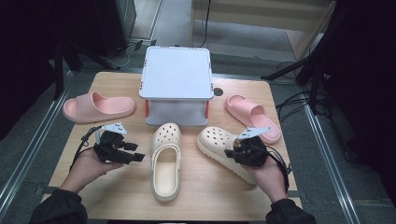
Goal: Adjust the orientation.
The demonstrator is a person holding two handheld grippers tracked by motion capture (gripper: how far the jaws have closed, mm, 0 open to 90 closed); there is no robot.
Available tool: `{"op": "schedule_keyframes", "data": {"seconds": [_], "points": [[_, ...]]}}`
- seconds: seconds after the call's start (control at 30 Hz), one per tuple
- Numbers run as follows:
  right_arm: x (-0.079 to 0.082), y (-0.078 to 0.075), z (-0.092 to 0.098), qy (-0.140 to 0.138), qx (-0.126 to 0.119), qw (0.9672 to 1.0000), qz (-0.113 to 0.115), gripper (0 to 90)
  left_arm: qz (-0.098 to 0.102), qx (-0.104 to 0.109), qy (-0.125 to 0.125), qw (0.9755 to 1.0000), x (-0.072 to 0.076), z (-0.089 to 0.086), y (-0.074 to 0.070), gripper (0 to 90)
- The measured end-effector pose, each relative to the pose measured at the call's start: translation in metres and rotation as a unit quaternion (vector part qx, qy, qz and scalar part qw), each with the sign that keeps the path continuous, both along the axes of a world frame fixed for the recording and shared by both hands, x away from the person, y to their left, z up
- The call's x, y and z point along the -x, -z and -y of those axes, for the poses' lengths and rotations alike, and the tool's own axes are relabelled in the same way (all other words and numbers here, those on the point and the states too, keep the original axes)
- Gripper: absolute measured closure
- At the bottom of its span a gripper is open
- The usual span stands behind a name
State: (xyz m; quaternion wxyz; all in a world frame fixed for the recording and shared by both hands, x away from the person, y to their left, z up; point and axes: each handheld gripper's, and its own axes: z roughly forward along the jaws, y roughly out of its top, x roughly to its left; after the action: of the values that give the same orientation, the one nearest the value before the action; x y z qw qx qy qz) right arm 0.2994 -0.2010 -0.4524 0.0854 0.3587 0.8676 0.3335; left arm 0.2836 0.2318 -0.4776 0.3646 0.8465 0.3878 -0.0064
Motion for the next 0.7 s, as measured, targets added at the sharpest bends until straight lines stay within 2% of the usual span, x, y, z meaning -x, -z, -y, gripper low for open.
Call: {"op": "schedule_keyframes", "data": {"seconds": [0.23, 0.37, 0.5, 0.7], "points": [[-0.016, 0.002, -0.025, -0.006, 0.003, 1.0000, -0.003, 77.0, -0.002, 0.001, -0.011, 0.9999, 0.008, -0.006, 0.001, 40.3], [-0.020, 0.002, -0.035, -0.009, 0.008, 0.9999, -0.001, 76.9, -0.001, 0.000, -0.014, 0.9999, 0.013, -0.007, 0.002, 40.3], [-0.023, 0.002, -0.039, -0.011, 0.012, 0.9999, 0.004, 76.8, 0.000, 0.000, -0.017, 0.9999, 0.017, -0.010, 0.001, 40.2], [-0.029, 0.005, -0.043, -0.008, 0.006, 0.9999, -0.006, 76.6, -0.003, -0.001, -0.021, 0.9998, 0.021, -0.011, 0.002, 40.2]]}}
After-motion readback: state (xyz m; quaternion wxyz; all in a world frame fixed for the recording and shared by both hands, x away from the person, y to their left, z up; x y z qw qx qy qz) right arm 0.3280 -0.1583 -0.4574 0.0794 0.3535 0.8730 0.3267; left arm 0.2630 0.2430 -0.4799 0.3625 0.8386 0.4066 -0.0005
